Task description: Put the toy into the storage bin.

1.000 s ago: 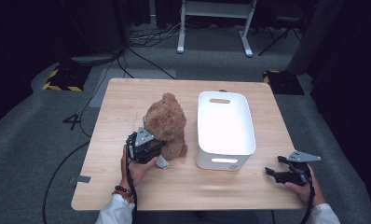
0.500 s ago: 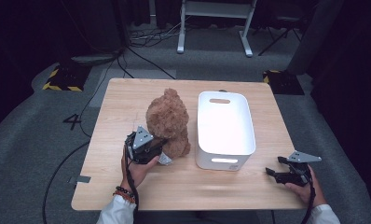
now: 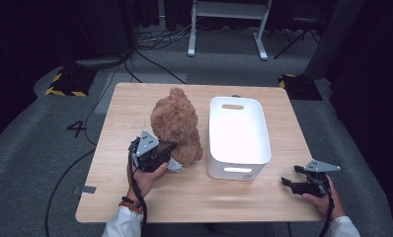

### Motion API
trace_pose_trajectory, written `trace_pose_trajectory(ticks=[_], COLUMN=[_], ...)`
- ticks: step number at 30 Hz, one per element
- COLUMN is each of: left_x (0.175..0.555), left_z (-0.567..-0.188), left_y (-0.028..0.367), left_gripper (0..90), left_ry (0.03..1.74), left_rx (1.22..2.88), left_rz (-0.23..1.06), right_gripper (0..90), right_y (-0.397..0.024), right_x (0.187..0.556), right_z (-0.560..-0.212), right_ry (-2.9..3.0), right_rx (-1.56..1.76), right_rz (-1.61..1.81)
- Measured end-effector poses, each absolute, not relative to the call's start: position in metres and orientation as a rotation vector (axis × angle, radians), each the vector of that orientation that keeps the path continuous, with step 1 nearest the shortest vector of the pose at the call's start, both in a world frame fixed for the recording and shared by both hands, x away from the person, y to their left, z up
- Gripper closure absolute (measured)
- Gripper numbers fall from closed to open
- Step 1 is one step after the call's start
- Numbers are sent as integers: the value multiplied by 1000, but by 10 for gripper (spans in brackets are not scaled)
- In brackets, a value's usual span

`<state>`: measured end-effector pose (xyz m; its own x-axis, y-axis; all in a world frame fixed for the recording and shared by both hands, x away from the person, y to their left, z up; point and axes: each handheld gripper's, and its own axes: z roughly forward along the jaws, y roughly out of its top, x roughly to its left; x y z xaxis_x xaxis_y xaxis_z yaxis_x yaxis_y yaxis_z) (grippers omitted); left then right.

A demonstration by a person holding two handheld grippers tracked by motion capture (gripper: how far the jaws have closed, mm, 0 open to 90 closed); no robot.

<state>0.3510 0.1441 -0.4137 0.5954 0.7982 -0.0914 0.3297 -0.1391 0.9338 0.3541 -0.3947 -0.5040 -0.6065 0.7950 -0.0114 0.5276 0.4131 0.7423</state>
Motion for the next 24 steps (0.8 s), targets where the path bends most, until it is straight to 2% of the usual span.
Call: trace_pose_trajectory(ticks=[24], left_x=[351], left_z=[-395], left_y=[145], left_gripper=[662], left_ry=[907], left_rx=[1689], left_rz=[561], right_gripper=[196], right_y=[-395], right_x=[354], right_z=[-504], right_ry=[2312], right_rx=[1135], right_rz=[1019])
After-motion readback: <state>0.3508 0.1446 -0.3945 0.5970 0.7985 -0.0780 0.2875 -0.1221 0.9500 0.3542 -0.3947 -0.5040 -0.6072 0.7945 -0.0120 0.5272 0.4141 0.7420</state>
